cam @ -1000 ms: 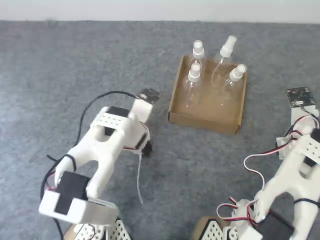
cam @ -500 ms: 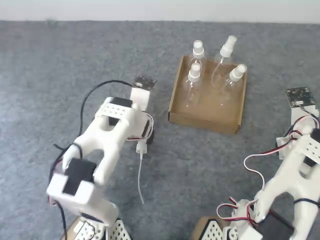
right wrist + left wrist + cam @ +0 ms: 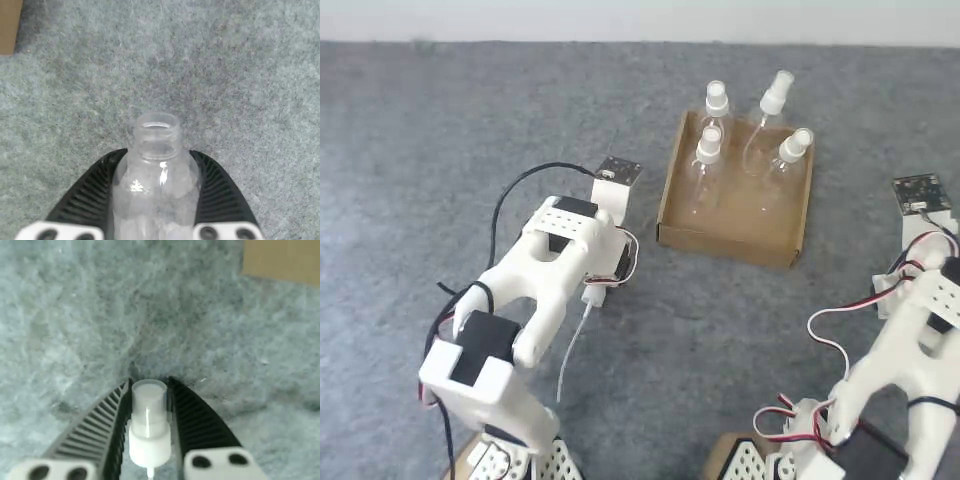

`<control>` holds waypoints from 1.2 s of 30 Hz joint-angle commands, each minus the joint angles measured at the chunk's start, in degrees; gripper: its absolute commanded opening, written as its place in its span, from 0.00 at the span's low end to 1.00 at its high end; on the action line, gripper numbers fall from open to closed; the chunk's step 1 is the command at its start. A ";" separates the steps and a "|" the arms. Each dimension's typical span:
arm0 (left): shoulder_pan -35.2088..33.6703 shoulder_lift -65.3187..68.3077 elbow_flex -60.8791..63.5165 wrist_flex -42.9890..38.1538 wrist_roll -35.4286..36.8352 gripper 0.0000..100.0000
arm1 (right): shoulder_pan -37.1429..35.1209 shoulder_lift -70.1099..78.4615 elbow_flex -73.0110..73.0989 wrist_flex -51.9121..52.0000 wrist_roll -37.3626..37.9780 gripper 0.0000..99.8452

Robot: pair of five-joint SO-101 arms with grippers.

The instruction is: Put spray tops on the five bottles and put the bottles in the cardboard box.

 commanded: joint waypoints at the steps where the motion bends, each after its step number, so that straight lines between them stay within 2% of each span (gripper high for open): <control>1: -0.09 -0.26 -1.89 -0.88 0.09 0.04 | 0.57 -2.77 -0.35 0.04 0.79 0.05; 7: -0.18 -3.25 -3.03 -0.09 2.46 0.03 | 0.48 -2.77 -0.35 0.04 0.79 0.05; 14: -0.44 -18.90 0.04 2.99 4.48 0.03 | 0.48 -2.68 0.00 0.57 0.79 0.05; 23: -1.49 -31.65 16.75 -4.22 -0.35 0.04 | -0.13 -2.86 5.54 0.04 0.44 0.05; 36: -1.93 -42.11 22.29 -4.92 -0.35 0.04 | -0.13 -2.68 4.40 -3.21 0.70 0.05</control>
